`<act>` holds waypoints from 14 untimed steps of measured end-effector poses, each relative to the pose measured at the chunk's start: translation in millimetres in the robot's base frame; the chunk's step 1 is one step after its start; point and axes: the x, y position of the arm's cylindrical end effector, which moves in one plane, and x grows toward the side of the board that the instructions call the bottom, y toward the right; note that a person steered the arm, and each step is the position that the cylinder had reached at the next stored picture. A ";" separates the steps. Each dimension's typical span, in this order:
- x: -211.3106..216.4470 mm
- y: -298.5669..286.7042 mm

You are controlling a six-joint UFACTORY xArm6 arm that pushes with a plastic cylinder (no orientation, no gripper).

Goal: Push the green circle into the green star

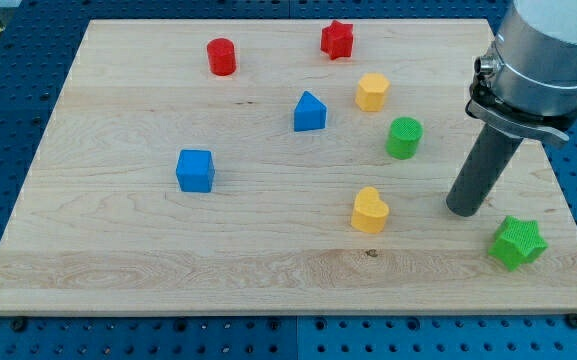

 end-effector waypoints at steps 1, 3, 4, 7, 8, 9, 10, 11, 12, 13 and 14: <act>-4.1 -25.2; -37.2 -63.4; -52.6 -88.6; -112.7 -72.9; -106.9 -55.8; -102.1 -35.8; -84.5 -32.5; -74.2 -32.4; -68.8 -32.4; -67.6 -32.4; -63.9 -32.4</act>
